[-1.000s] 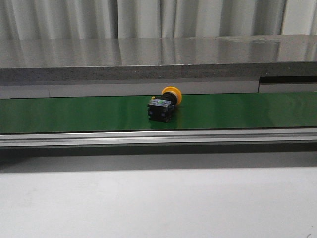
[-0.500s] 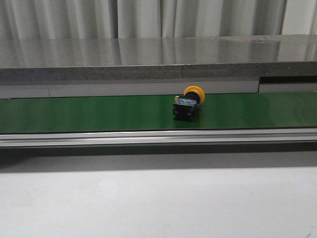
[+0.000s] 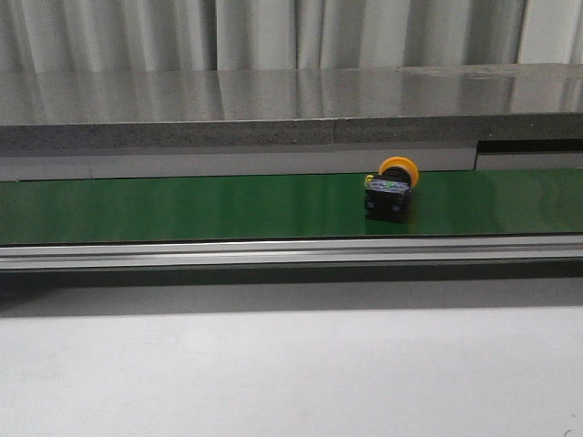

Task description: Move button from left to right

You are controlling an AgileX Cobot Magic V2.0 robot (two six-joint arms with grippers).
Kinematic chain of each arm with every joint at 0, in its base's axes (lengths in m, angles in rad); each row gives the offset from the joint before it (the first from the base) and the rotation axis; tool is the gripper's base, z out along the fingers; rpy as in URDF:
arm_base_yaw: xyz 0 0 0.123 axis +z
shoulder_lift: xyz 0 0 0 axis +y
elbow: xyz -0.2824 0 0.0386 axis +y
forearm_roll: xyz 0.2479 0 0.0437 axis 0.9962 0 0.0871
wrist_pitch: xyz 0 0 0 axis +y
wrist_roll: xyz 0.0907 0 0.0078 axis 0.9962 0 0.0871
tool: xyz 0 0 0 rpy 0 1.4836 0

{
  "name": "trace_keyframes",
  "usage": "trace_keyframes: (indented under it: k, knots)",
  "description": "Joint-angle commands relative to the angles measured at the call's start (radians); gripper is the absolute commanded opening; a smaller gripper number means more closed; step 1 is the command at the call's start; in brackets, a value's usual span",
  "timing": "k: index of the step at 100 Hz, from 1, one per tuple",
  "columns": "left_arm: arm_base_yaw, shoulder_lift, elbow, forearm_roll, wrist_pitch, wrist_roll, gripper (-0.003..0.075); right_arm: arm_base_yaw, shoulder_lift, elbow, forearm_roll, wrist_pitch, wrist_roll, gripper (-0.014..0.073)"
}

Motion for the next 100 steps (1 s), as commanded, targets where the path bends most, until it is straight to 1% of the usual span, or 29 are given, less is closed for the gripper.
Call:
trace_keyframes:
  k: [1,2,3,4,5,9,12,19,37,56,100]
  knots:
    - [-0.008,0.009,-0.026,-0.006,-0.078,-0.003,-0.0020,-0.005,0.000,-0.036,0.012,-0.045,-0.002,0.0472]
    - [-0.008,0.009,-0.026,-0.006,-0.078,-0.003,-0.0020,-0.005,0.000,-0.036,0.013,-0.045,-0.002,0.0507]
    - [-0.008,0.009,-0.026,-0.006,-0.078,-0.003,-0.0020,-0.005,0.000,-0.036,0.013,-0.046,-0.002,0.0523]
    - [-0.008,0.009,-0.026,-0.006,-0.078,-0.003,-0.0020,-0.005,0.000,-0.036,0.016,-0.047,-0.002,0.0568]
    - [-0.008,0.009,-0.026,-0.006,-0.078,-0.003,-0.0020,-0.005,0.000,-0.036,0.015,-0.047,-0.002,0.0568]
    - [-0.008,0.009,-0.026,-0.006,-0.078,-0.003,-0.0020,-0.005,0.000,-0.036,0.017,-0.048,-0.002,0.0640]
    - [-0.008,0.009,-0.026,-0.006,-0.078,-0.003,-0.0020,-0.005,0.000,-0.036,0.017,-0.052,-0.002,0.0672]
    - [-0.008,0.009,-0.026,-0.006,-0.078,-0.003,-0.0020,-0.005,0.003,-0.036,0.017,-0.060,-0.002,0.0645]
    - [-0.008,0.009,-0.026,-0.006,-0.078,-0.003,-0.0020,-0.005,0.057,-0.050,0.035,-0.091,-0.002,0.0636]
    - [-0.008,0.009,-0.026,-0.006,-0.078,-0.003,-0.0020,-0.005,0.189,-0.123,0.065,-0.083,-0.002,0.0636]
    - [-0.008,0.009,-0.026,-0.006,-0.078,-0.003,-0.0020,-0.005,0.524,-0.300,0.065,-0.174,-0.020,0.0636]
